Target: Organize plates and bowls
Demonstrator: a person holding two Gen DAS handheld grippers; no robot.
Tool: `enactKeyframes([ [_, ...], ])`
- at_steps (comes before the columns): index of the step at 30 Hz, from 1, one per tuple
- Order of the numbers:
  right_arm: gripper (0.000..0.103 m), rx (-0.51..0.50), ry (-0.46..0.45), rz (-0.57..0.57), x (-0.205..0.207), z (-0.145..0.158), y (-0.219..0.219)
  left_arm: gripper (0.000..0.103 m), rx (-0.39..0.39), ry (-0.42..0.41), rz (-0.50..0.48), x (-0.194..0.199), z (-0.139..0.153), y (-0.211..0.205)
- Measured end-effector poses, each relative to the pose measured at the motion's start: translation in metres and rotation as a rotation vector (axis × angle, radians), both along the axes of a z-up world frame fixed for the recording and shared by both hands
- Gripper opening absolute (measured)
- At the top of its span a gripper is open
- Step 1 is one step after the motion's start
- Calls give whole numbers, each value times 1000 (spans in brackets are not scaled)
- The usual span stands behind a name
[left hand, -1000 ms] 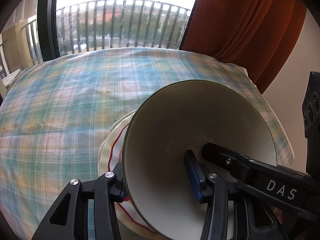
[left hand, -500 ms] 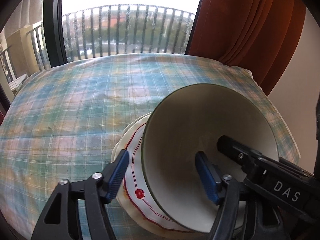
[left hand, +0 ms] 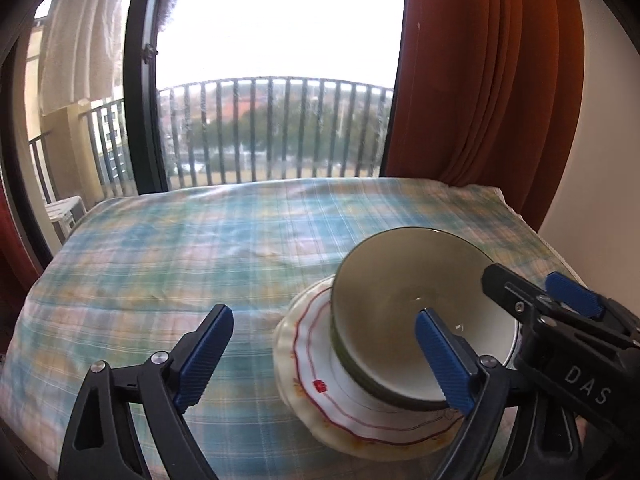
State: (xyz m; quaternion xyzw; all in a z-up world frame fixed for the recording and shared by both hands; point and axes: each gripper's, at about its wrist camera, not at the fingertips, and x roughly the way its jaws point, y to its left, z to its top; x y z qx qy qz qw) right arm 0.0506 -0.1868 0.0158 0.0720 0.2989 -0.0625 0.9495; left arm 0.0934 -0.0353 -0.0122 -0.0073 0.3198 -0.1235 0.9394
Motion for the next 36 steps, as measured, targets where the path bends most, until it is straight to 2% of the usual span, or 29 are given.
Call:
enactKeyframes([
  [4, 88, -36, -56, 24, -15, 3, 12, 96, 2, -49, 42, -15, 0, 17],
  [10, 89, -4, -101, 82, -42, -5, 22, 99, -15, -84, 86, -47, -8, 40],
  [13, 95, 9, -111, 81, -59, -9, 27, 102, -8, -107, 99, -65, -11, 49],
  [19, 96, 5, -130, 92, -82, -21, 36, 103, 7, -138, 124, -90, -20, 60],
  [27, 96, -2, -133, 88, -97, -30, 39, 103, -10, -135, 157, -105, -29, 72],
  [36, 96, -41, -129, 97, -103, -32, 40, 103, -13, -155, 174, -111, -26, 74],
])
